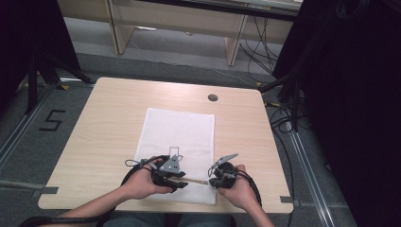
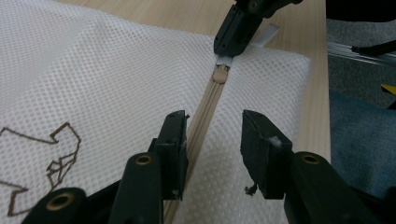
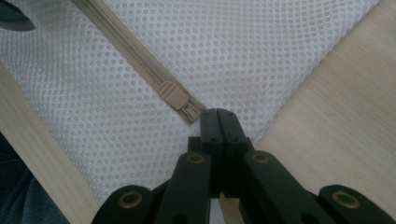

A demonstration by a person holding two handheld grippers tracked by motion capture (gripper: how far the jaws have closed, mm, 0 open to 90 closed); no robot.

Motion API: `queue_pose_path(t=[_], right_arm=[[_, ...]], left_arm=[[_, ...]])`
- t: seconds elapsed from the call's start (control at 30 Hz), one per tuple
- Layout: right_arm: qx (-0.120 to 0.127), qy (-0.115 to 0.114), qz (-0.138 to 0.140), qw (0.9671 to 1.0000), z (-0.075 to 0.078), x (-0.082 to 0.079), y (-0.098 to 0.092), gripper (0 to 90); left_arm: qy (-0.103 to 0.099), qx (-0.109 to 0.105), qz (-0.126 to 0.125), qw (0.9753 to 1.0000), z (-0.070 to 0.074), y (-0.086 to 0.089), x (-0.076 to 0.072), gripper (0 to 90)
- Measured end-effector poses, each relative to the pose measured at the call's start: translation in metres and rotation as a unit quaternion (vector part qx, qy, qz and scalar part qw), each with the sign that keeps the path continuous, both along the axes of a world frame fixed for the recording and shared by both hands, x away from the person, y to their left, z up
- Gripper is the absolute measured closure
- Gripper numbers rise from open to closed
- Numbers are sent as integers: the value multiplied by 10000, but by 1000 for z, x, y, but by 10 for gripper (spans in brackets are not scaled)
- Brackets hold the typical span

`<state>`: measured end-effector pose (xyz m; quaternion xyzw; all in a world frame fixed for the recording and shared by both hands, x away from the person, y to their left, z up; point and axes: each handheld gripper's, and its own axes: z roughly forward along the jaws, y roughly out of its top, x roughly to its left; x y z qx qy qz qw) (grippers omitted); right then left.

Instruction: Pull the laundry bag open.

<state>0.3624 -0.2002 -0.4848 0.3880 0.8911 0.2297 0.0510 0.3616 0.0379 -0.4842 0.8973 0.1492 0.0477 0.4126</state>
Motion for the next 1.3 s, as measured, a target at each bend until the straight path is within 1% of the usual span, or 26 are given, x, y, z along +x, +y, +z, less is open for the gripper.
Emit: queue_pose_path(t=[0.1, 0.17, 0.2, 0.27, 0.3, 0.33, 0.37, 0.4, 0.43, 0.47, 0.53, 0.57, 0.6, 0.63, 0.7, 0.8, 0.83, 0.93, 0.97, 1.0, 1.03, 1.07, 1.13, 1.17, 1.2, 1.3], right_arm=[[-17, 6, -13, 10000, 1, -1, 1, 900], [-29, 15, -22, 10000, 1, -1, 1, 900], [-22, 57, -47, 10000, 1, -2, 1, 900], [-7, 52, -35, 10000, 1, -2, 1, 900], [2, -26, 36, 10000, 0, 0, 0, 900], [5, -26, 34, 10000, 0, 0, 0, 900], [0, -1, 7, 10000, 0, -1, 0, 900], [3, 80, -42, 10000, 1, -2, 1, 900], [-5, 41, -29, 10000, 1, -1, 1, 900], [8, 42, -36, 10000, 0, -2, 1, 900], [5, 42, -39, 10000, 0, -2, 1, 900], [-12, 34, -46, 10000, 0, -2, 1, 900], [-8, 34, -47, 10000, 0, -2, 1, 900], [5, 41, -48, 10000, 0, -2, 1, 900], [7, 38, -51, 10000, 0, -2, 1, 900], [-4, 24, -52, 10000, 0, -2, 1, 900], [3, 30, -54, 10000, 0, -2, 1, 900], [18, 55, -58, 10000, 0, -2, 1, 900], [17, 54, -57, 10000, 0, -2, 1, 900], [20, -37, 26, 10000, 0, 0, 0, 900], [20, -38, 23, 10000, 0, 0, 0, 900], [18, -43, 20, 10000, 0, -1, 0, 900], [22, -40, 26, 10000, -1, -1, 0, 900], [21, -35, 26, 10000, -1, 0, 0, 900], [22, -32, 22, 10000, 0, 0, 0, 900], [23, -36, 23, 10000, -1, 0, 0, 900]], left_arm=[[6, -13, -38, 10000, -1, -8, 2, 619], [-28, 52, -96, 9999, -2, -12, 4, 625], [-30, 37, -98, 9999, -3, -15, 5, 628], [-60, 55, -127, 9999, -4, -20, 7, 639], [-34, 16, -111, 9999, -4, -23, 7, 644], [-43, 51, -138, 9999, -5, -26, 8, 648], [-72, 79, -170, 9998, -5, -28, 9, 654], [-82, 122, -190, 9997, -6, -31, 11, 662], [-33, 58, -177, 9998, -7, -34, 11, 669], [-14, 46, -187, 9998, -8, -37, 11, 675], [-73, 139, -247, 9996, -8, -40, 12, 681], [-28, 83, -216, 9997, -9, -43, 11, 684], [-45, 102, -233, 9997, -9, -45, 12, 687], [-79, 188, -272, 9994, -9, -47, 13, 692], [-60, 187, -318, 9993, -11, -50, 13, 703], [20, 158, -287, 9995, -15, -54, 12, 716], [-6, 210, -317, 9993, -15, -54, 13, 720], [1, 228, -321, 9992, -18, -57, 13, 732], [20, 189, -314, 9993, -19, -58, 13, 736], [17, 219, -327, 9992, -19, -59, 13, 738], [-10, 229, -339, 9992, -19, -60, 13, 743], [-104, 317, -443, 9985, -19, -60, 14, 752], [-35, 307, -399, 9987, -19, -61, 15, 762], [-80, 331, -450, 9984, -19, -61, 16, 764], [-45, 342, -434, 9985, -19, -62, 15, 765], [-50, 366, -429, 9984, -20, -63, 14, 764]])
